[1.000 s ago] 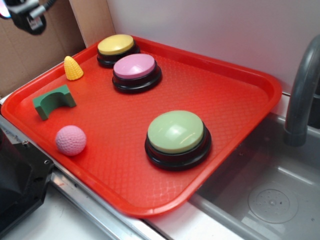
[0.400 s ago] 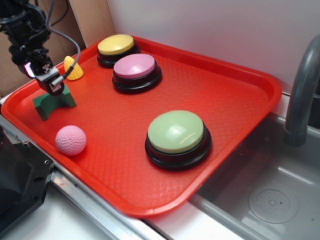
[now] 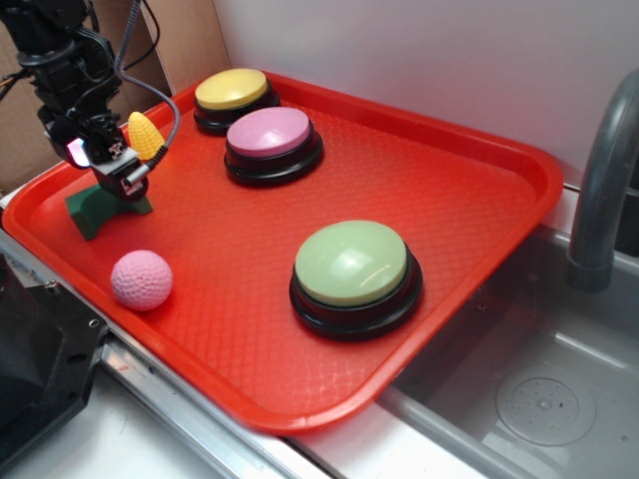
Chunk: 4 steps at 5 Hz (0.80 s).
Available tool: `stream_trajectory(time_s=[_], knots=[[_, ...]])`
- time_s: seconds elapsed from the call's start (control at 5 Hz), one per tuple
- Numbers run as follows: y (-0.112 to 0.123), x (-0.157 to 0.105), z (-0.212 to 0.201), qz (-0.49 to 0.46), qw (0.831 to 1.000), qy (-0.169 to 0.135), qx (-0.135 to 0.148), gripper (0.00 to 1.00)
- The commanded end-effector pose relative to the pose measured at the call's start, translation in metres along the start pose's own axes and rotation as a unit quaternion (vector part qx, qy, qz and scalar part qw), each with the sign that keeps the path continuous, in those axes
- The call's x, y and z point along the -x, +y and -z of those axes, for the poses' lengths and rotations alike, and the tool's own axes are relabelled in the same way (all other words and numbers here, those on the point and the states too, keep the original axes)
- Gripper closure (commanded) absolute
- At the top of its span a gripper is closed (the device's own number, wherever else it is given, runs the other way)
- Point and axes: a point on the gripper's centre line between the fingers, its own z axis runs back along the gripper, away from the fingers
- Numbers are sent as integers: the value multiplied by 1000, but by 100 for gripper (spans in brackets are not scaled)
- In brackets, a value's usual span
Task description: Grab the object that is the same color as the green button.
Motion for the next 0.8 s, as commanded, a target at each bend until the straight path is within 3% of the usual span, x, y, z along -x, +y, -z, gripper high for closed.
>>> stream_trajectory(time_s=[0.0, 0.2, 0.4, 0.6], knots=[[2, -3, -5, -1, 1000, -9, -5, 0], [15, 3, 14, 3, 1000, 7, 19, 0], [18, 4, 25, 20, 999, 24, 24, 40], [11, 4, 21, 30, 999, 27, 26, 100]])
